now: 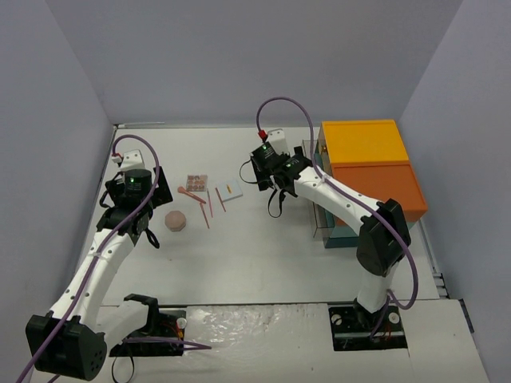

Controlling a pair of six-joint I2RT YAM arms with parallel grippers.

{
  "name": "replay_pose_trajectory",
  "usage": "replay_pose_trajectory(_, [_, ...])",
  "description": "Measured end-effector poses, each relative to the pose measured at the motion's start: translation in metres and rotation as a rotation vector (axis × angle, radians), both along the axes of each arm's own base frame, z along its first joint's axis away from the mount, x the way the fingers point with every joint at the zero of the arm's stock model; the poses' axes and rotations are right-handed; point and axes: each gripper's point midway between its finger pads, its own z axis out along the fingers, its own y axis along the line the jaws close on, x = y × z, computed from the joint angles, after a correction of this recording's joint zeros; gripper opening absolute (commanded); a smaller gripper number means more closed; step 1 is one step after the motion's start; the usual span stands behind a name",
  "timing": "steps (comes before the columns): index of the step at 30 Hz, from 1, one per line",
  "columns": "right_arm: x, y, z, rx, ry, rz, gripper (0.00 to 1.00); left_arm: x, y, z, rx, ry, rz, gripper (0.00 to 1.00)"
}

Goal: Organize the makeup

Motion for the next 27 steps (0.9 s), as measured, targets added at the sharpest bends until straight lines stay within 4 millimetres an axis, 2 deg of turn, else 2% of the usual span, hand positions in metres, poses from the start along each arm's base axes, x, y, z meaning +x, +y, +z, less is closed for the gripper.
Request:
replay_pose_trajectory(4, [0.001, -0.001, 0.016, 0.006, -0.03, -0.005, 1.0, 0.0, 0.0, 0.0, 0.0, 0.0, 0.0, 0.97])
replay_pose_trajectory(9, [0.005, -0.018, 0.027, 0.017, -0.047, -0.041, 1.0, 0.0, 0.0, 0.0, 0.0, 0.0, 0.0, 0.97])
replay_pose_trajectory(13, [0.01, -0.048, 0.016, 0.008, -0.017, -0.103, 1.0, 0.0, 0.0, 0.0, 0.0, 0.0, 0.0, 0.97])
replay_pose_trajectory(17, [0.005, -0.062, -0.012, 0.029, 0.059, -0.11, 1.0, 0.0, -0.001, 0.0, -0.003, 0.001, -0.004, 0.97])
replay_pose_trajectory(21, [-0.006, -0.05, -0.03, 0.074, 0.123, -0.057, 0.98, 0.0, -0.001, 0.0, -0.004, 0.001, -0.006, 0.97])
replay_pose_trajectory(27, [-0.013, -0.016, -0.029, 0.127, 0.127, 0.041, 0.98, 0.001, -0.002, -0.001, -0.007, 0.004, -0.011, 0.97])
